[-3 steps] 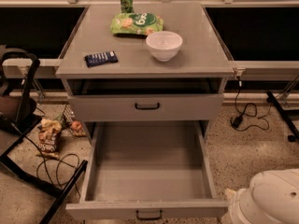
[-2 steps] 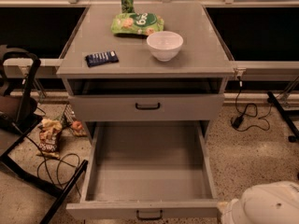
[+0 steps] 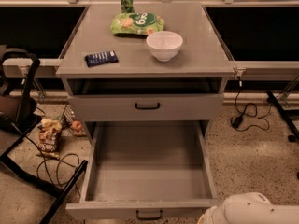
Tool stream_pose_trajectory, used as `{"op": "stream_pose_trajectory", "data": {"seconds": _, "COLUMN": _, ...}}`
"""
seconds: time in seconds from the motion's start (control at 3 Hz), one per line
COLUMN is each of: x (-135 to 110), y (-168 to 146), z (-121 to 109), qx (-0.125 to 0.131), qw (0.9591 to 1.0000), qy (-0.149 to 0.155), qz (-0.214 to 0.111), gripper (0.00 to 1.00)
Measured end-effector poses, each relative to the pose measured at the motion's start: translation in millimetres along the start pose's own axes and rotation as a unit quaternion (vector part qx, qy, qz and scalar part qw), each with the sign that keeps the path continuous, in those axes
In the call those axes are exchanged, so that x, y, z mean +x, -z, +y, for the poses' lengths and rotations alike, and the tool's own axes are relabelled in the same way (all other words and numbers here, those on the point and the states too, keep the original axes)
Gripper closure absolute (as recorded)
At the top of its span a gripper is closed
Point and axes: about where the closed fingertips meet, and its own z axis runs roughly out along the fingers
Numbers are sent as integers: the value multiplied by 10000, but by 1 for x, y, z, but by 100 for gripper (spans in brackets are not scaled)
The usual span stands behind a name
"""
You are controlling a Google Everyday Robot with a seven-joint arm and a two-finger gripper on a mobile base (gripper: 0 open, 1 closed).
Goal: Close middle drawer
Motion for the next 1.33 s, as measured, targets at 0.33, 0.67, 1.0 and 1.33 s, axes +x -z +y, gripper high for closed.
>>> {"op": "stream_pose_trajectory", "data": {"seconds": 0.33, "x": -5, "y": -51, "z": -6, "qx": -213, "qw": 9993, "qy": 41, "qz": -316, "gripper": 85}}
{"op": "stream_pose_trajectory", "data": {"seconds": 0.67, "x": -11, "y": -83, "z": -11, "qx": -224, "qw": 9974, "qy": -17, "qz": -684, "gripper": 100}}
{"op": "stream_pose_trajectory", "data": {"seconds": 1.0, "x": -18, "y": -89, "z": -19, "qx": -23, "qw": 9948, "qy": -43, "qz": -1018, "gripper": 100}}
{"op": "stream_pose_trajectory", "data": {"seconds": 1.33, "x": -29, "y": -82, "z": -34, "qx": 249, "qw": 9905, "qy": -20, "qz": -1352, "gripper": 100}}
